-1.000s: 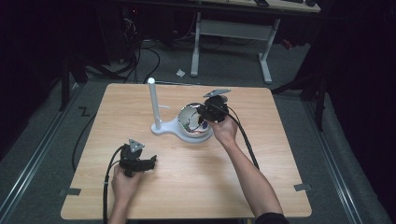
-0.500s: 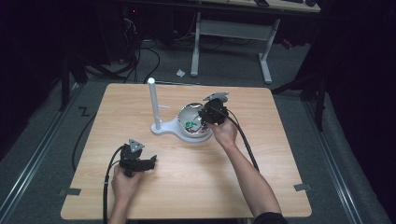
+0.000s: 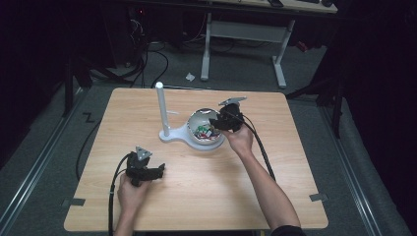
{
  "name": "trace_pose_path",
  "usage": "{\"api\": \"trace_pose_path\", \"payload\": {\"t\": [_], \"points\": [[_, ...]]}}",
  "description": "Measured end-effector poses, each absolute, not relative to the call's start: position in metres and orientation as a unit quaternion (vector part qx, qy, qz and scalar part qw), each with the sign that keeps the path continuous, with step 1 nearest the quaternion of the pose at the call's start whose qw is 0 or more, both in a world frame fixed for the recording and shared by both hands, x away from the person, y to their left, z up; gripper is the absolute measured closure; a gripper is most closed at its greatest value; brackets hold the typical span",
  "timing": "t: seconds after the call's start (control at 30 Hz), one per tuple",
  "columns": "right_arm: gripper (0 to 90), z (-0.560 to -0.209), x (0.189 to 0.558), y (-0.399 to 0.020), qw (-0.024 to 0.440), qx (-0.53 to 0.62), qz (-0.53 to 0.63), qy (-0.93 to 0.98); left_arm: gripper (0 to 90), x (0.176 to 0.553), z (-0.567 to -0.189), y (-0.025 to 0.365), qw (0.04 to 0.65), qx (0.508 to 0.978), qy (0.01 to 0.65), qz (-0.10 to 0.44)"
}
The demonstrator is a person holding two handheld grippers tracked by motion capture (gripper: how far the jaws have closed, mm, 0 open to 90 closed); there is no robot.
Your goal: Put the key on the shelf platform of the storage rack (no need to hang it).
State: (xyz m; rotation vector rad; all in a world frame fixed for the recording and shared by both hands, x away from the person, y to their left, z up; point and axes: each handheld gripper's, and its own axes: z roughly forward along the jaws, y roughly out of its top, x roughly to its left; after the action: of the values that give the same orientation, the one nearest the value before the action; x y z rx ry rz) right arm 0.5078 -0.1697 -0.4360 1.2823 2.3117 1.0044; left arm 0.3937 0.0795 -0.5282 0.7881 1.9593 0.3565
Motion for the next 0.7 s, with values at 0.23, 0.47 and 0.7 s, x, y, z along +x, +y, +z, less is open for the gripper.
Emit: {"api": "trace_pose_path", "payload": {"t": [0.23, 0.47, 0.7], "points": [[51.0, -0.422, 0.495, -0.184, 0.172, 0.443, 0.366, 0.800, 16.8, 0.394, -0.529, 0.080, 0.481, 0.330, 0.798, 0.150], [47.8, -0.412, 0.486, -0.201, 0.179, 0.444, 0.374, 0.794, 16.8, 0.394, -0.529, 0.080, 0.481, 0.330, 0.798, 0.149], [46.2, -0.404, 0.477, -0.216, 0.184, 0.450, 0.377, 0.789, 16.8, 0.394, -0.529, 0.080, 0.480, 0.326, 0.801, 0.148]]}}
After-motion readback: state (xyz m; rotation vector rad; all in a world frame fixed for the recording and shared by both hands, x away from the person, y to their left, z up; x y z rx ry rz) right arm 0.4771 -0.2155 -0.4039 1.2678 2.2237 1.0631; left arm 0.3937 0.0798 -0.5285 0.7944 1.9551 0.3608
